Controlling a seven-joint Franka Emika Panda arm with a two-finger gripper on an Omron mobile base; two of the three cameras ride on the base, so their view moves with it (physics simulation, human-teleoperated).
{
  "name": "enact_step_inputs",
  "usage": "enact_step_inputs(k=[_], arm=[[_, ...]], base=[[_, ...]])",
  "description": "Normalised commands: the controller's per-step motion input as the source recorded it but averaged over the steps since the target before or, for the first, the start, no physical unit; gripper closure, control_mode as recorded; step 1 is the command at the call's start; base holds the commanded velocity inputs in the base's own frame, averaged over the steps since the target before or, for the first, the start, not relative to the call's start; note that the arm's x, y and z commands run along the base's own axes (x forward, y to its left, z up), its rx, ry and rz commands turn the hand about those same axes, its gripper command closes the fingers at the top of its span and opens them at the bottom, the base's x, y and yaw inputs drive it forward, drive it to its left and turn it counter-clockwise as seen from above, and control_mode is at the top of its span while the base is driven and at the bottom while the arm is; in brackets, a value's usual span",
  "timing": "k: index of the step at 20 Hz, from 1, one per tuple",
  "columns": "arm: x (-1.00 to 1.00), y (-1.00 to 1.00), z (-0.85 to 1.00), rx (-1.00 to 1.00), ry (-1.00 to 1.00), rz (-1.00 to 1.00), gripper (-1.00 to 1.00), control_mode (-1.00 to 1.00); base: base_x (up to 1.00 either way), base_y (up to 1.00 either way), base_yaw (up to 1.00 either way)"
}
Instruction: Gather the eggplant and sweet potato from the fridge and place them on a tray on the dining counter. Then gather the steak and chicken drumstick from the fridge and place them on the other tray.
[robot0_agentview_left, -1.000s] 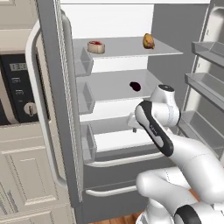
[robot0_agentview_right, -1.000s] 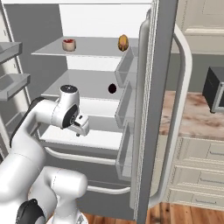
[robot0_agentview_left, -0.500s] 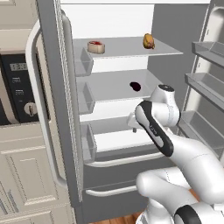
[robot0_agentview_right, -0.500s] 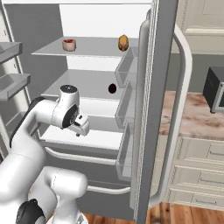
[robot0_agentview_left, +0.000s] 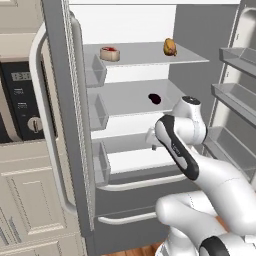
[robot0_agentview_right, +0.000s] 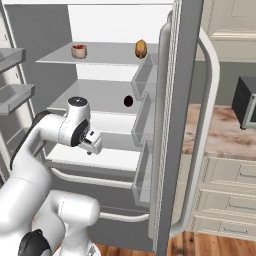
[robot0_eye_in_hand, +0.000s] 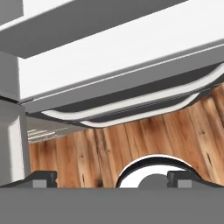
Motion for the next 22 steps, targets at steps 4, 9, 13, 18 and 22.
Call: enact_step_inputs(k=[4,9,13,18,22], arm=[[0.08,-0.16,0.25,0.0,-0.04,0.03,-1.0,-1.0],[0.24,-0.1,0.28,-0.01,-0.05,0.1,-1.0,-1.0],[0.18,0.0,0.23,-0.08,-0.01,0.05,-1.0,-1.0],[0.35,0.0,0.07,-0.09,-0.01,0.0,-1.0,-1.0],[0.08,-0.05,0.22,-0.02,-0.12,0.0,-1.0,-1.0]], base=[[0.0,0.0,0.0],[0.0,0.0,0.0],[0.0,0.0,0.0],[0.0,0.0,0.0],[0.0,0.0,0.0]])
